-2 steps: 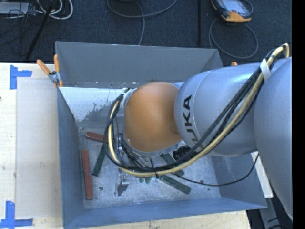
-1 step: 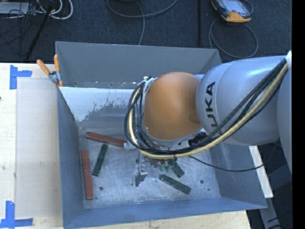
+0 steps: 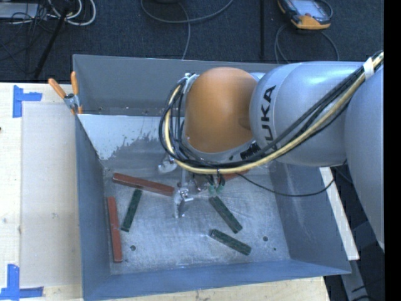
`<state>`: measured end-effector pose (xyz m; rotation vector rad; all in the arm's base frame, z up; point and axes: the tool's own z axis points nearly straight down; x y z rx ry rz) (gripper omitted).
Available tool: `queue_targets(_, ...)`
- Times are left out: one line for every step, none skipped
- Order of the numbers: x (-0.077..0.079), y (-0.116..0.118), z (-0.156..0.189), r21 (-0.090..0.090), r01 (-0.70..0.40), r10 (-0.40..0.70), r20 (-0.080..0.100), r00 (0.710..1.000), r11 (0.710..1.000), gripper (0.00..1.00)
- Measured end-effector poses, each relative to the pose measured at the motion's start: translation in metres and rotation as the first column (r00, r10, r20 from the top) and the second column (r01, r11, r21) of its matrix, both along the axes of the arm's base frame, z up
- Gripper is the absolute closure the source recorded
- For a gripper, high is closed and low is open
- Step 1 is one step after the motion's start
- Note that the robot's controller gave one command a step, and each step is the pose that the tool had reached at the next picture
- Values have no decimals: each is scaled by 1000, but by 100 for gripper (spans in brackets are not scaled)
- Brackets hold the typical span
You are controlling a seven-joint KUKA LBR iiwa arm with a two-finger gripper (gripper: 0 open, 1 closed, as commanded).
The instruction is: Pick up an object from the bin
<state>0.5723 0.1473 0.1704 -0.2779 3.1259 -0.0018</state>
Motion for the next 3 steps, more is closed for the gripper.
queue_targets(2,11,-60,2,-51,51,1,999,999,0)
queue_targets(25,0,-85,5,-94,94,-2,996,996,0)
queue_targets(31,-58,-94,7,-152,152,4,988,988,0)
